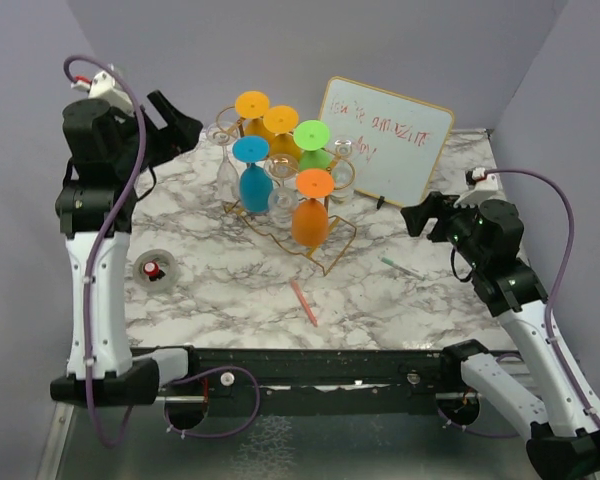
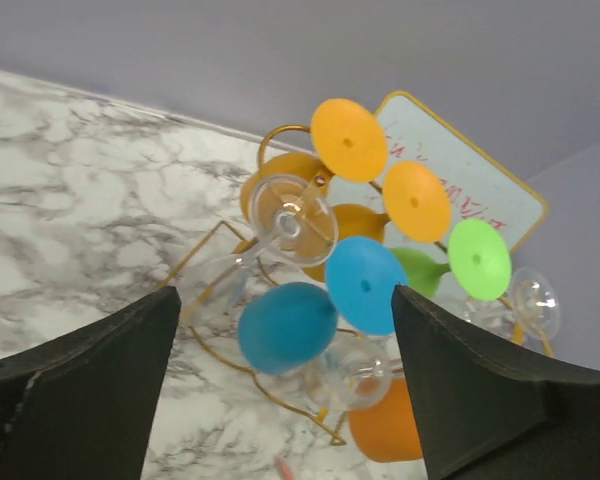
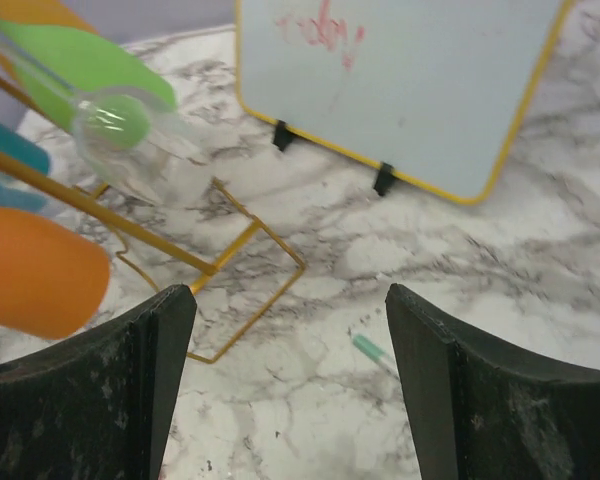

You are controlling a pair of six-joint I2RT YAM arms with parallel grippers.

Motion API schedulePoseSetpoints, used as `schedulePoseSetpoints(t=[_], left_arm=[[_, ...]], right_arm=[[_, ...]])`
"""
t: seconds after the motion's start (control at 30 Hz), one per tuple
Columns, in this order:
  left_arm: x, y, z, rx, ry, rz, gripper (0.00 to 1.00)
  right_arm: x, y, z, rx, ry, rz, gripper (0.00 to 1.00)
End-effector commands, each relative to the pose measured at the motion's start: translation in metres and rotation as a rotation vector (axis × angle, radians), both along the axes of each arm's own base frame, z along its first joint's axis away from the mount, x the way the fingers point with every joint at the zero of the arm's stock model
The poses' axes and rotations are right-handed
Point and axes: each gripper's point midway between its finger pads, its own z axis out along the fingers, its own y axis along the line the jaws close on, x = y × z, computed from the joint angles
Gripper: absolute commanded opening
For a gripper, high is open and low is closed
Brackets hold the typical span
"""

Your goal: Place the wine glass upside down on the wine glass rack

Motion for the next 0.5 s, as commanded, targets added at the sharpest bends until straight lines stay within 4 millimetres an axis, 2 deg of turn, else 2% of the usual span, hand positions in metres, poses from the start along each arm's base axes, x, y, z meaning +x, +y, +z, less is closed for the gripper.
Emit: schedulePoseSetpoints(t=[0.0,0.07,0.13,0.2,0.3,0.47], left_arm=[[-0.045,0.039,-0.041,0.193,0.046,0.161,0.94],[-0.068,0.047,-0.054,0.225,0.049,0.199,0.99],[-0.092,0.051,-0.066,0.246,0.038,0.221,0.99],[-0.107,0.058,-0.078,0.273,0.041,0.257,0.99],[-0.134,0.067,-0.082,0.299,-0.003,0.308,0.99],[-0.158,0.077,-0.082,0.327,-0.042,0.369,0.99]], right_arm=[[-0.012,-0.044,-0.026,0.018,0.148,-0.28,0.83],[-0.016,-0.054,-0.022,0.017,0.143,-0.33,0.84],[-0.022,-0.063,-0.014,0.014,0.132,-0.373,0.85],[-0.029,-0.07,-0.001,0.005,0.114,-0.398,0.85],[-0.043,-0.082,0.024,-0.017,0.063,-0.425,0.85],[-0.065,-0.102,0.067,-0.061,-0.026,-0.477,0.86]])
